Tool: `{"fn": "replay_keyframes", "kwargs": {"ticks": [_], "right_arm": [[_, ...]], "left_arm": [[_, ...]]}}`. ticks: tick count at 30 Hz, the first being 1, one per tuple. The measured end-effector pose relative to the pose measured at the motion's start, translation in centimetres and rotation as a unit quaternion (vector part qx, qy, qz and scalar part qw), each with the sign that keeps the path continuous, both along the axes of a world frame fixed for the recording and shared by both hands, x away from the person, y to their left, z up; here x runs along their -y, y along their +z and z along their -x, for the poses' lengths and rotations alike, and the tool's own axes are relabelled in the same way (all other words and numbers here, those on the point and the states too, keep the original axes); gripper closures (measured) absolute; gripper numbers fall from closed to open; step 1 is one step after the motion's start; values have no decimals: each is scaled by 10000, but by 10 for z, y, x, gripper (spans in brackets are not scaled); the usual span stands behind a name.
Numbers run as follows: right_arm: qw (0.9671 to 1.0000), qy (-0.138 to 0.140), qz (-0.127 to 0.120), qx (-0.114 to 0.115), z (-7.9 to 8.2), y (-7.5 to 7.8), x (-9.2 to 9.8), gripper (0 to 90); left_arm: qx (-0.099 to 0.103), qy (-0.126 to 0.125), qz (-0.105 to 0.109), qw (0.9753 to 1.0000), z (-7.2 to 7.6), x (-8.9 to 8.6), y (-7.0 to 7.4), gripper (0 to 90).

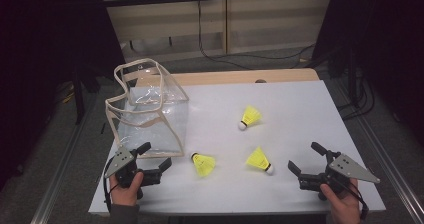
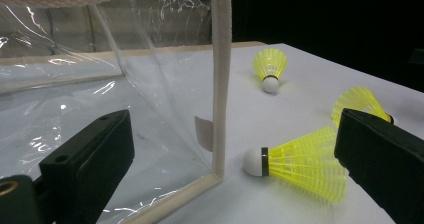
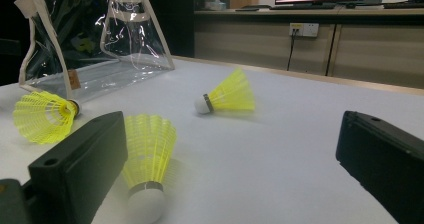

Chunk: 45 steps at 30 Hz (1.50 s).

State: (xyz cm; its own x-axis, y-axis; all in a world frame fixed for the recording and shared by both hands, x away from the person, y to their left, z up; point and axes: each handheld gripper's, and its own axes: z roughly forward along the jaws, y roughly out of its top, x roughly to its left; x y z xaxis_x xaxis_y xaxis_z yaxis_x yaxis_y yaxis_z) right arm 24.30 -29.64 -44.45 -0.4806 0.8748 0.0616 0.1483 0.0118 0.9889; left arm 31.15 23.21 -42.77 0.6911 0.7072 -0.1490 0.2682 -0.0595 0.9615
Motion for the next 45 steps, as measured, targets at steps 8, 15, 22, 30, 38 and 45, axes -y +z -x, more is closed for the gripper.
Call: {"fn": "replay_keyframes", "kwargs": {"ticks": [8, 15, 22, 30, 38, 45], "right_arm": [[10000, 0, -5, 6, 0, 0, 0, 0], [10000, -14, 10, 10, 0, 0, 1, 0], [10000, 17, 25, 26, 1, 1, 0, 0], [10000, 14, 22, 38, 2, 1, 1, 0], [10000, 36, 29, 45, 1, 1, 1, 0], [10000, 62, 34, 58, 1, 1, 1, 1]], "left_arm": [[0, 8, -2, 10000, 0, 0, 1, 25], [-4, 5, 10, 10000, -1, 0, 1, 25], [-15, -18, 5, 10000, -1, 2, 1, 25], [-34, -98, -52, 9999, -2, 8, 3, 25], [-63, -205, -39, 9998, -3, 16, 7, 25], [-95, -270, -134, 9995, -3, 21, 8, 25]]}}
